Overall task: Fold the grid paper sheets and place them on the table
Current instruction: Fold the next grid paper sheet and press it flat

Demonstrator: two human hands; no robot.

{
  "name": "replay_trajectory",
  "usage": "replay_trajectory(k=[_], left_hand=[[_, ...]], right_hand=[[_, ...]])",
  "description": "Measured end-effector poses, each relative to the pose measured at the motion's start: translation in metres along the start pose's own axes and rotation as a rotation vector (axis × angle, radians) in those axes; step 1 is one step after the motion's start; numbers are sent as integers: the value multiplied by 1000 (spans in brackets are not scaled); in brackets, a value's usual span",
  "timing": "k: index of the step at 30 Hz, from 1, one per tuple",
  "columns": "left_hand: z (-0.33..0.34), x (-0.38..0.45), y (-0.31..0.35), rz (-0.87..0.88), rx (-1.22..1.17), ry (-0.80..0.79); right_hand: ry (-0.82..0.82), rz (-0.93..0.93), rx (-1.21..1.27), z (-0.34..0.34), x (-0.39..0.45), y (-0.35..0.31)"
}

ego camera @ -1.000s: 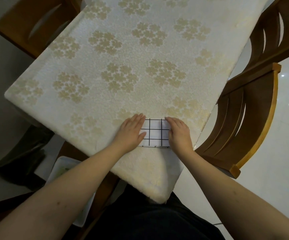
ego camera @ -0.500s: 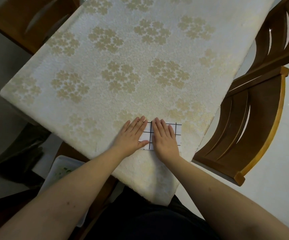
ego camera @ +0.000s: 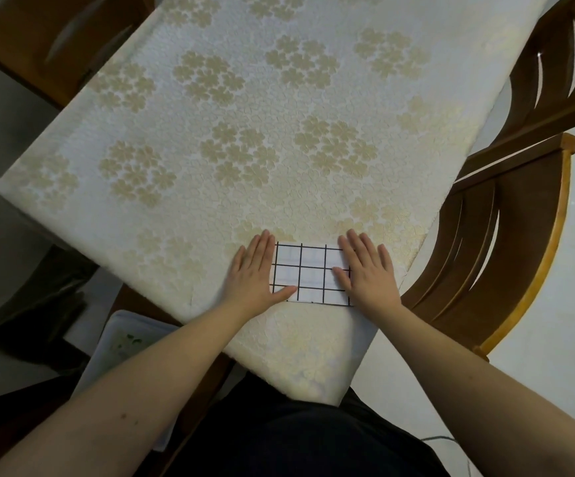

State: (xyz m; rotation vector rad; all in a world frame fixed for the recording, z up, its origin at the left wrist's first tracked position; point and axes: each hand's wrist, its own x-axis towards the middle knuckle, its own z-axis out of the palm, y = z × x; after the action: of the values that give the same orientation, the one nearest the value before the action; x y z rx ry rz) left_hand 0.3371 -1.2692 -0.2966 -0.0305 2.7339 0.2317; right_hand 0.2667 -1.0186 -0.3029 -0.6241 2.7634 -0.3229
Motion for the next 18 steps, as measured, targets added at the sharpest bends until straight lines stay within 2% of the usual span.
replay_trajectory(k=[4, 8, 13, 18], left_hand=[[-8, 2, -4, 16, -167, 72], [-22, 12, -8, 4, -299, 231], [-39, 28, -11, -45, -343, 152], [-53, 40, -11, -12, -243, -2]], right_hand=[[103, -14, 62, -18, 16, 3], [9, 64, 33, -37, 37, -2], [-154, 81, -38, -52, 50, -16], [-186, 92, 135, -53, 41, -17]])
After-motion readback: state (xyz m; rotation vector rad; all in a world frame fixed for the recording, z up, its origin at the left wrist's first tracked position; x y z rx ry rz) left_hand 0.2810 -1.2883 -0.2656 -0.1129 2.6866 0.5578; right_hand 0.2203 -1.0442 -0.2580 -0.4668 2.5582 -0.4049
